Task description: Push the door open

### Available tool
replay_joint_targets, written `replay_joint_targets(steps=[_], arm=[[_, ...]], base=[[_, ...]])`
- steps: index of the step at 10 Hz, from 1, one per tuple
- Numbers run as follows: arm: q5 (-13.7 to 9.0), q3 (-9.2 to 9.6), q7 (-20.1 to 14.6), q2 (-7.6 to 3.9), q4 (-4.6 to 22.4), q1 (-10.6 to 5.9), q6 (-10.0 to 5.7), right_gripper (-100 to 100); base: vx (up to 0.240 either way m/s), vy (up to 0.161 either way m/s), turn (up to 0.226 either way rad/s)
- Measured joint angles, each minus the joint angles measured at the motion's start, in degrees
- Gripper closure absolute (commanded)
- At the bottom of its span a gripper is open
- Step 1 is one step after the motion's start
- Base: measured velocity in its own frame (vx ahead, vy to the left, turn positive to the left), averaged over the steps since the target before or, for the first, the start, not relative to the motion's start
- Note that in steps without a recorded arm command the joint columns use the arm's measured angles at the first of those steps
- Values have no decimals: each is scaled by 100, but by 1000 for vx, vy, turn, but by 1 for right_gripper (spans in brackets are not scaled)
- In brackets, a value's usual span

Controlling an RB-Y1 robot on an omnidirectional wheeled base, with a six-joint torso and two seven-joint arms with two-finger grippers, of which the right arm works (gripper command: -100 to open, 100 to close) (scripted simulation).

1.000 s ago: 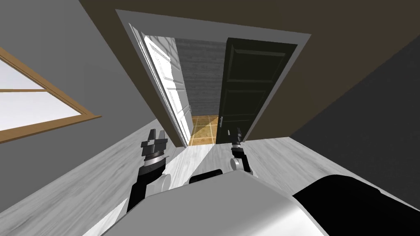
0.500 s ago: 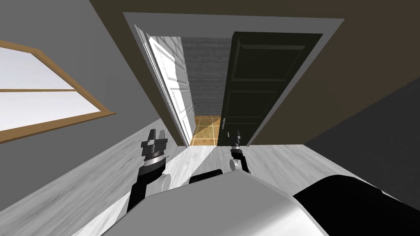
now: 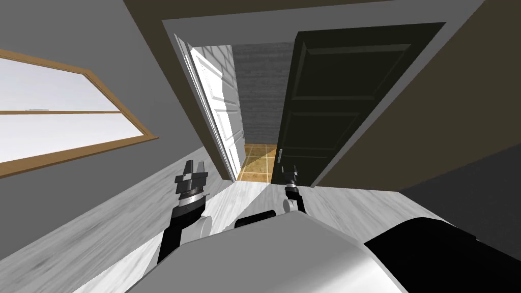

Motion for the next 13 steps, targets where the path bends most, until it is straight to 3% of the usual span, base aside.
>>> replay_joint_targets(steps=[7, 13], arm=[[-581, 95, -596, 98, 1005, -269, -398, -100], [-979, 184, -1010, 230, 1650, -394, -676, -100]], base=[[51, -100, 153], [34, -84, 107]])
